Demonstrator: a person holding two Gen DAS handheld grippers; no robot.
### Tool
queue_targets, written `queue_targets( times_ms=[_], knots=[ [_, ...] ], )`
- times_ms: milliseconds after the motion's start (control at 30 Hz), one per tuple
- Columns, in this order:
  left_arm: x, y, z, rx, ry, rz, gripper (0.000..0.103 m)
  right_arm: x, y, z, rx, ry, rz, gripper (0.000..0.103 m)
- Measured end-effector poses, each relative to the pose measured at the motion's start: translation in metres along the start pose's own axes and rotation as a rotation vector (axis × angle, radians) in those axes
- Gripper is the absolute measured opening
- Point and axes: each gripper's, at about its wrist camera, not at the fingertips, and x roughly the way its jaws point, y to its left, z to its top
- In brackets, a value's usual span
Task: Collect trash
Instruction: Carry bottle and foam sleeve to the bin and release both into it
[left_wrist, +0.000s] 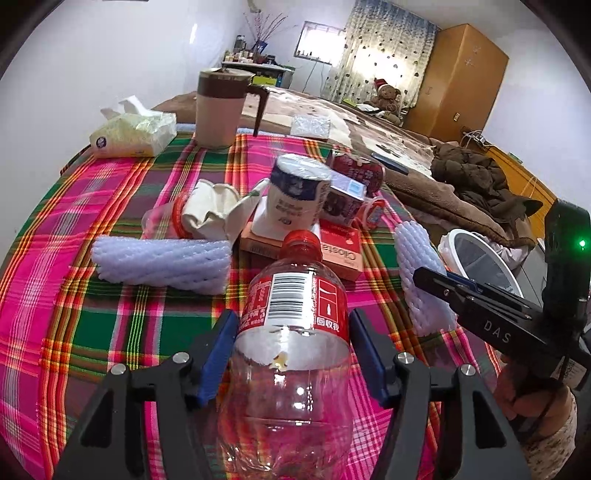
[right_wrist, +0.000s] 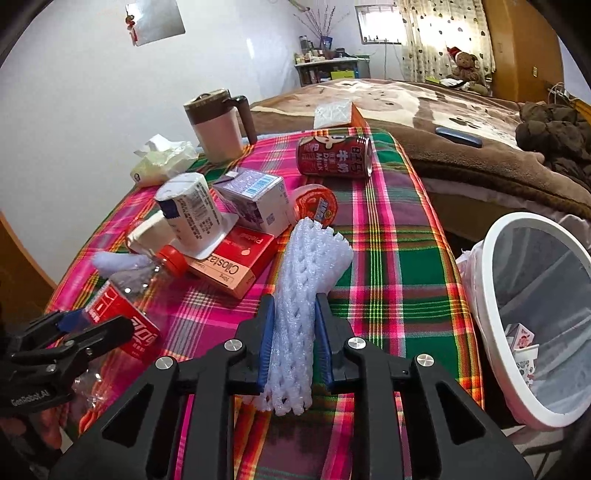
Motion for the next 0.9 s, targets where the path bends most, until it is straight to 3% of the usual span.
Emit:
queue_targets(
  times_ms=[567,900],
  knots=[
    [-0.015,-0.017,0.001,0.001,-0.053,-0.004,0.063,-0.034,-0.008,-0.002,0.019,-0.080,0.016,0.022],
    [-0.029,-0.052,0.012,0.073,-0.110,-0.028,0.063,-0.057,-0.024,0.000,0.039,-0.134,0.001,0.022]
  ],
)
